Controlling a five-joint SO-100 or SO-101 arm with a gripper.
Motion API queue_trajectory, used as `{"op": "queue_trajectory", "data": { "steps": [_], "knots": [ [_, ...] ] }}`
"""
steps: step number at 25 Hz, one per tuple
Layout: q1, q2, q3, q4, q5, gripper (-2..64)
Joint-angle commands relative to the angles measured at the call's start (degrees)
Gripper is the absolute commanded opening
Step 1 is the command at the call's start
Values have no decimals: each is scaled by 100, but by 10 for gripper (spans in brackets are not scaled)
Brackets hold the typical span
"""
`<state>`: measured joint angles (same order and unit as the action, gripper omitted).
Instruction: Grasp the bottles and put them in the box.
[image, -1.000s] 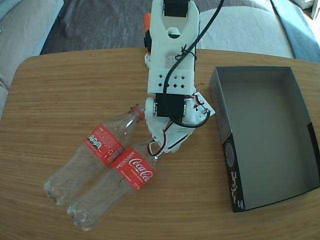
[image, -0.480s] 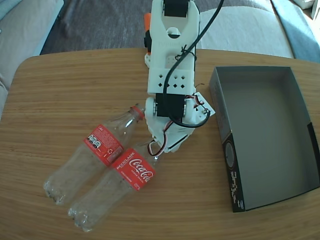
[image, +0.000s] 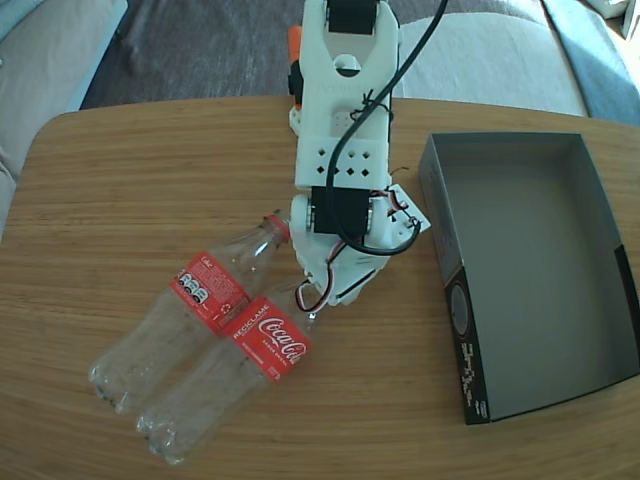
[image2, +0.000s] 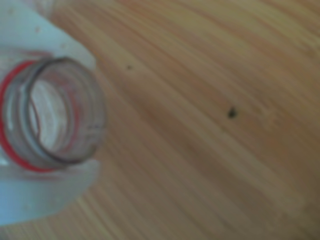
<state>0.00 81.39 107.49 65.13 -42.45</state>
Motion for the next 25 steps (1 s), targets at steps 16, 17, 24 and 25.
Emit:
{"op": "queue_trajectory", "data": {
  "steps": [16,17,24,25],
  "knots": [
    [-35,1644,-729,413,-18,16],
    [-35,1775,-721,422,-18,16],
    [-316,2751,-721,826,-53,16],
    [-431,2909,-721,879,-62,16]
  ]
}}
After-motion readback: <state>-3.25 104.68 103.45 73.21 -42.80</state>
